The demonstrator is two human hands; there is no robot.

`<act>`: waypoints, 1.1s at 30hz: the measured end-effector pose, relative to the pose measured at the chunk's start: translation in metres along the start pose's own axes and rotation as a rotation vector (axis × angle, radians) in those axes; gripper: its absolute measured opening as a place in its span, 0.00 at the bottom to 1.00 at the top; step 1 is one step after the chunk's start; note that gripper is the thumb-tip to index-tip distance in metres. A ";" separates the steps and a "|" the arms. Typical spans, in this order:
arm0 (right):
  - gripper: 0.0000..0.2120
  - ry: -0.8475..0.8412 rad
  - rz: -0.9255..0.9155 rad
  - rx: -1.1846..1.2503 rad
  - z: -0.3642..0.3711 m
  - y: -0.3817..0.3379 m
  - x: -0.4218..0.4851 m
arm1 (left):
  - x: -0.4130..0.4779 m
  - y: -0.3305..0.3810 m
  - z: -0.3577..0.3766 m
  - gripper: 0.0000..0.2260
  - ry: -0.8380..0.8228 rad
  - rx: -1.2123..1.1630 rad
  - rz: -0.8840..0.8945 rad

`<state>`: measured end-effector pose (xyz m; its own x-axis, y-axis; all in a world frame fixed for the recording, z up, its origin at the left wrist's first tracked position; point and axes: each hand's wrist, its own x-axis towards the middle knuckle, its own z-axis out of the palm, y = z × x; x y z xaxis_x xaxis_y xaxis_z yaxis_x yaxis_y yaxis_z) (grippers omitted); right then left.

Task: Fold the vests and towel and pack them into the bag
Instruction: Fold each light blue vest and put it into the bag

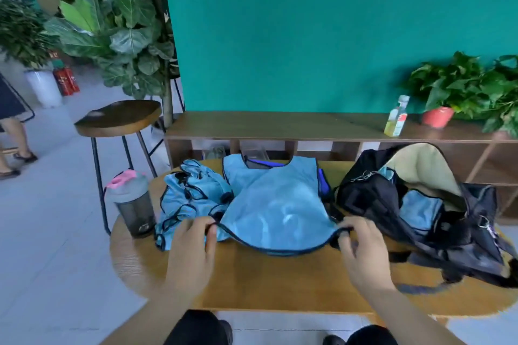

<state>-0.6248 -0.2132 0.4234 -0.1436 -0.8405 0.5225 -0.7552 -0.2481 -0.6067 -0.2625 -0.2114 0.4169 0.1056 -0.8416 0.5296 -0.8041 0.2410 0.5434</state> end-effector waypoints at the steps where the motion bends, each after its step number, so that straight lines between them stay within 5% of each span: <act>1: 0.11 -0.083 0.017 0.005 0.006 0.006 -0.013 | -0.009 -0.008 0.004 0.12 -0.040 0.081 0.028; 8: 0.11 -0.357 0.016 -0.058 0.027 0.016 -0.043 | -0.032 -0.027 0.014 0.04 -0.452 0.130 0.069; 14: 0.07 -0.251 0.149 -0.101 0.024 0.038 -0.036 | -0.034 -0.042 0.013 0.18 -0.431 0.241 0.119; 19: 0.06 -0.292 0.107 -0.097 0.030 0.042 -0.029 | -0.009 -0.054 0.031 0.09 -0.339 0.152 0.330; 27: 0.03 -0.434 0.042 -0.129 0.064 0.025 -0.023 | 0.037 -0.073 0.073 0.09 -0.632 0.386 0.031; 33: 0.03 -0.413 0.090 -0.164 0.070 0.032 -0.024 | 0.056 -0.105 0.065 0.11 -0.653 0.435 -0.064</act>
<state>-0.6006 -0.2346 0.3494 0.0287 -0.9852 0.1688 -0.8475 -0.1135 -0.5185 -0.2100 -0.3154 0.3467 -0.0976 -0.9936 -0.0573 -0.9790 0.0855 0.1851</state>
